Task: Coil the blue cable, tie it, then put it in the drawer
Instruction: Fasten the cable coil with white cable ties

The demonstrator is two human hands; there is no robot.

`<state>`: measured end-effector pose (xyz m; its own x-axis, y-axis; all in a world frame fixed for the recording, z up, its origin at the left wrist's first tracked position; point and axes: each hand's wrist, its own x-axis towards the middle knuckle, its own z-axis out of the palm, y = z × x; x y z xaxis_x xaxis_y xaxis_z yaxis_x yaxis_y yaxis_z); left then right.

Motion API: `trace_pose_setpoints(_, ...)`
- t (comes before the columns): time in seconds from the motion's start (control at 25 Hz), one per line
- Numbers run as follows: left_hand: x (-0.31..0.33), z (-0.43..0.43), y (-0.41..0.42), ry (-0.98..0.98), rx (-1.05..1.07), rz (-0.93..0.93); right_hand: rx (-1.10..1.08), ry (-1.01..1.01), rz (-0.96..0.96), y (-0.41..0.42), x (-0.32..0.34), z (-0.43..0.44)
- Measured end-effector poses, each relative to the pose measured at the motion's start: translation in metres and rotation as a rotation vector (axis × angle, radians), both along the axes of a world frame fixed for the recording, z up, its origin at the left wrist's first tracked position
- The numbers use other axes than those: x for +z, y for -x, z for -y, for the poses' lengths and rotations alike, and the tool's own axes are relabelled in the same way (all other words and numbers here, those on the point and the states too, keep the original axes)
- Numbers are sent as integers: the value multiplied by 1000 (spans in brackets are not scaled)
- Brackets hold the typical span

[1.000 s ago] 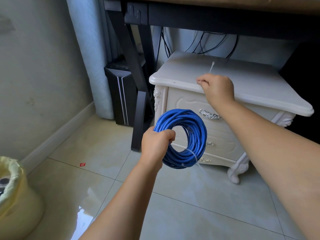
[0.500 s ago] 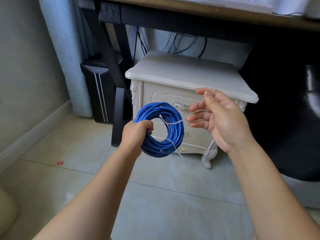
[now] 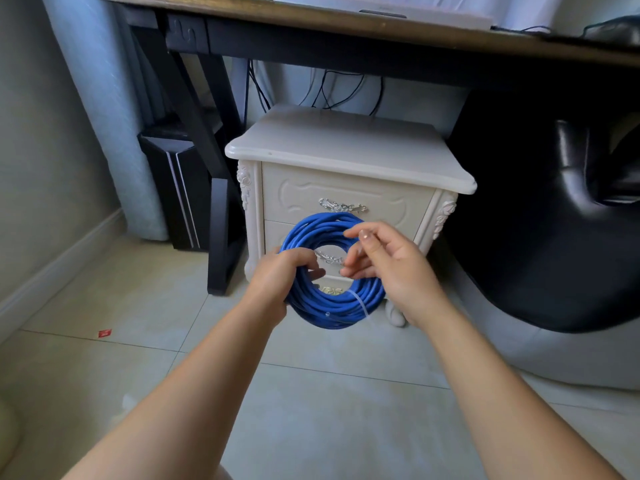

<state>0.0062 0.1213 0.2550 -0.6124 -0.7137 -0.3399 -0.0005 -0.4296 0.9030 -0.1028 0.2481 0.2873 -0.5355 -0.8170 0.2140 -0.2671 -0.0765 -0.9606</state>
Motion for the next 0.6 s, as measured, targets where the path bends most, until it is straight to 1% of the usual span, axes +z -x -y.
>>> trace_pose_setpoints(0.04, 0, -4, 2, -23, -48, -17, 1, 0, -65, 0, -5, -1)
trace_pose_setpoints(0.12, 0, -9, 6, -4, -135, -46, 12, -17, -166, 0, -13, -2)
trace_pose_setpoints(0.24, -3, -11, 11, 25, -149, -92, -1, -20, -202, -1, -18, -1)
trace_pose_setpoints(0.4, -5, -10, 14, 25, -151, -152, 8, -1, -185, 0, -21, -2)
trace_pose_setpoints(0.48, -5, -9, 14, 65, -152, -154, -41, 21, -142, 2, -25, -1)
trace_pose_setpoints(0.6, -5, -6, 13, 105, -134, -156, -157, 91, -27, 1, -27, 2)
